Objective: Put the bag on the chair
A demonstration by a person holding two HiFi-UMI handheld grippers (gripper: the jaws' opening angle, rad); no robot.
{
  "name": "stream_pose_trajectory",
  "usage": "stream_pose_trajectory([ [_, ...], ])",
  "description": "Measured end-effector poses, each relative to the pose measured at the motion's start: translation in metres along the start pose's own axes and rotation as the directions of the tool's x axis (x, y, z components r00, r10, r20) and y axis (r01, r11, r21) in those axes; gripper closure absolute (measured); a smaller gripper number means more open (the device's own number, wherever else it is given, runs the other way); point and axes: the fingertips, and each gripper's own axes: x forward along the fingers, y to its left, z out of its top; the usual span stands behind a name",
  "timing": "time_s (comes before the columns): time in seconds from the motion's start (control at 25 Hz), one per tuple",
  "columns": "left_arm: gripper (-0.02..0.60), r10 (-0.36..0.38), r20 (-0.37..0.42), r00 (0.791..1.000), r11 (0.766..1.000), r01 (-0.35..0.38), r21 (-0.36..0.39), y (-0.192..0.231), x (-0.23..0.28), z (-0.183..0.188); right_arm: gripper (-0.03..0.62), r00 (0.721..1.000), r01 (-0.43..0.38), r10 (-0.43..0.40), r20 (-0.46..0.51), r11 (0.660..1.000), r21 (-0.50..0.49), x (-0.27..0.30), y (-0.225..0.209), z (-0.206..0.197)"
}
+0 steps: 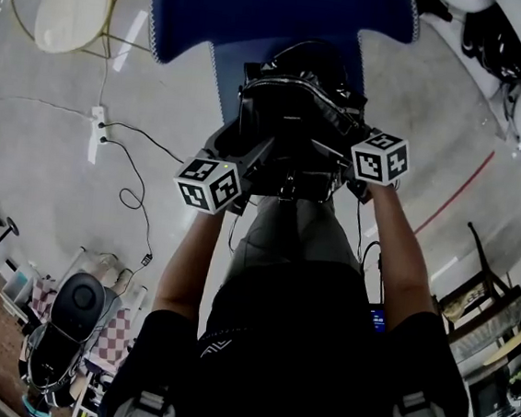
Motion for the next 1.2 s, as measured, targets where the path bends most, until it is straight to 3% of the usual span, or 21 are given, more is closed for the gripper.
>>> stream_pose_trajectory([
  [0.52, 0.276, 0.047, -0.010, 0.999, 0.996, -0.046, 0.076, 0.008, 0.037, 0.032, 0.292, 0.993, 0.101, -0.110, 0.042, 0.980, 0.173, -0.003, -0.045, 0.008],
  [1.04, 0.314, 0.075, -0.027, 0.997, 0.994, -0.073, 0.078, 0.019, 0.062, 0.039, 0.284, 0.981, 0.192, -0.190, -0.034, 0.936, 0.295, -0.006, -0.073, 0.010],
  [1.2, 0.356, 0.112, 0.001, 0.994, 0.986, -0.111, 0.122, 0.021, 0.062, 0.044, 0.272, 0.965, 0.260, -0.256, -0.053, 0.922, 0.288, -0.013, -0.079, 0.008],
])
